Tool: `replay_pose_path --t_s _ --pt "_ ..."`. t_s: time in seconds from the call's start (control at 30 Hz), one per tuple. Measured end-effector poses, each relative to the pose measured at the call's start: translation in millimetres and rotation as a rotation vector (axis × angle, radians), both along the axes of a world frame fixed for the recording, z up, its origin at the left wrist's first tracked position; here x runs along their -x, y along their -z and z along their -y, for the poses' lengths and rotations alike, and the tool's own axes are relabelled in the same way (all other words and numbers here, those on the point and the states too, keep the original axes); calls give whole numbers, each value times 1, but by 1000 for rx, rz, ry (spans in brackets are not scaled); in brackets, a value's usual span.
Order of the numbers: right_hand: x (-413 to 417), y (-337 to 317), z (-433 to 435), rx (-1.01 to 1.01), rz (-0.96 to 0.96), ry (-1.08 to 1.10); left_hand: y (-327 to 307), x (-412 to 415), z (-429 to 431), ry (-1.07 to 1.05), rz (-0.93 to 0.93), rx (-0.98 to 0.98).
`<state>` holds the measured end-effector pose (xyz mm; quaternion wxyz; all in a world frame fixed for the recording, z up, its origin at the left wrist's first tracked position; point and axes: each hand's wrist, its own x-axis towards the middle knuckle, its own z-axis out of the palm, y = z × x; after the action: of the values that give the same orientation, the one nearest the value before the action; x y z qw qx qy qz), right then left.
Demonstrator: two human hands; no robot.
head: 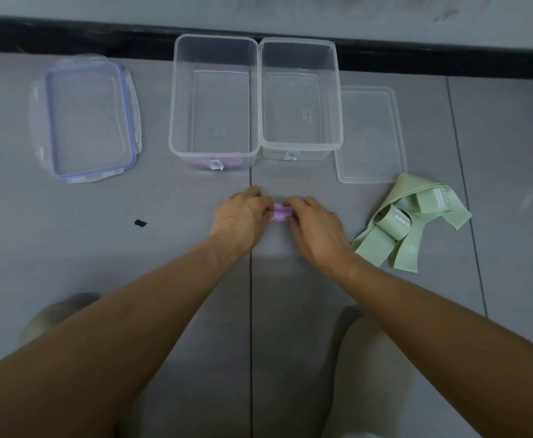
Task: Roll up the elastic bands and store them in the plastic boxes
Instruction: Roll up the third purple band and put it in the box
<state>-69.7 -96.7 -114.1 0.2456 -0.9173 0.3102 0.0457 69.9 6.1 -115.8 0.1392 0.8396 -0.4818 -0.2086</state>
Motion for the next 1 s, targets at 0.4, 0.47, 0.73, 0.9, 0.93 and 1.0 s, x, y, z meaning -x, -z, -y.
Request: replay_pose_path --t_s 0.4,0.47,0.73,0.9,0.93,1.0 --pt "-8 -1 13 -142 -12 58 2 -3 5 -28 -53 8" --pt "-8 -2 13 -149 -14 57 4 -1 2 -52 -54 37" --pt "-8 -8 11 -167 22 40 3 0 -4 -87 -115 88" --pt "-29 -39 12 -207 102 59 -40 -27 -14 -6 -100 163" --pt "-36 -51 12 -213 110 28 -55 -36 -17 31 -72 169" --pt "-53 -79 13 -232 129 -54 -88 -59 -23 98 -22 171"
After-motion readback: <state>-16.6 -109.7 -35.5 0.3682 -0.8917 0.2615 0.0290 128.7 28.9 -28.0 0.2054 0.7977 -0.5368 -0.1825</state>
